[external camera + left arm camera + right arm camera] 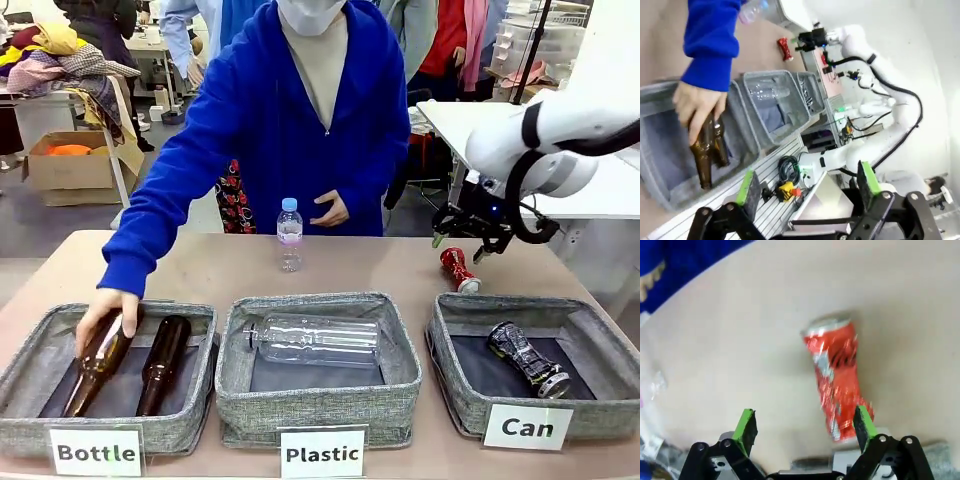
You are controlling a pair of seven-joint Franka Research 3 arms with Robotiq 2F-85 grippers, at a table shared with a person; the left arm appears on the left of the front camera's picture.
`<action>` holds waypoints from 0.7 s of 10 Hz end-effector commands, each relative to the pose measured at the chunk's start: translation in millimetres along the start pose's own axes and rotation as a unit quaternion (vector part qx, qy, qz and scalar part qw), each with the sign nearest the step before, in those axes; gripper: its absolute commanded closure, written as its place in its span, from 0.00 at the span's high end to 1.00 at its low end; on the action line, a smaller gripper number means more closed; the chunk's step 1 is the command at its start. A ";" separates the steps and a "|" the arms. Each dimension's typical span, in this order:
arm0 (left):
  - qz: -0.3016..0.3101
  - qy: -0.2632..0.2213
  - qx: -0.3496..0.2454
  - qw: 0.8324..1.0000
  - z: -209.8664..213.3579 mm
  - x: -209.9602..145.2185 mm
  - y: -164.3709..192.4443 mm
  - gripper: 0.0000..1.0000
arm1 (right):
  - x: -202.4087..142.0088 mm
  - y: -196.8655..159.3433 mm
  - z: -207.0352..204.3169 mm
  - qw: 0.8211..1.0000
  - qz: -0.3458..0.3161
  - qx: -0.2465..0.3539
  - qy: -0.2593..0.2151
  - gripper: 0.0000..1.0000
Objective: Sort the can waste into the basket.
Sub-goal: Pick up the can waste from the table and place it in the right Fabric basket.
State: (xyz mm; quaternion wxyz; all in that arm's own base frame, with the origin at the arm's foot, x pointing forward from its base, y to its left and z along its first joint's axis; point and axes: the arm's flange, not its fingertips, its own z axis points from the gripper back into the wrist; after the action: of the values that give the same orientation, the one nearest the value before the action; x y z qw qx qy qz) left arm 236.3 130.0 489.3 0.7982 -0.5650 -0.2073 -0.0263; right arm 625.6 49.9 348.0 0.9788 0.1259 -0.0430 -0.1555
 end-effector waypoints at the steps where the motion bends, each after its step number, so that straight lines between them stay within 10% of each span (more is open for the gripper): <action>1: -0.010 -0.011 -0.033 0.999 25.5 -67.2 -7.3 1.00 | 19.0 7.0 -22.2 0.997 -0.013 -0.060 -0.057 1.00; 7: 0.026 -0.015 -0.048 0.998 37.5 -72.2 10.4 1.00 | 25.9 -0.3 -46.1 0.995 0.007 -0.100 -0.029 1.00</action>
State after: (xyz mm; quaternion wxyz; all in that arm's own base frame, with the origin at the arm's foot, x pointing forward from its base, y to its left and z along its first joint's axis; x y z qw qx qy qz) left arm 157.8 173.5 472.7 0.7675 -0.6112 -0.1932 0.0010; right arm 649.6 46.5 296.6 0.9874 0.0324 -0.0603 -0.1429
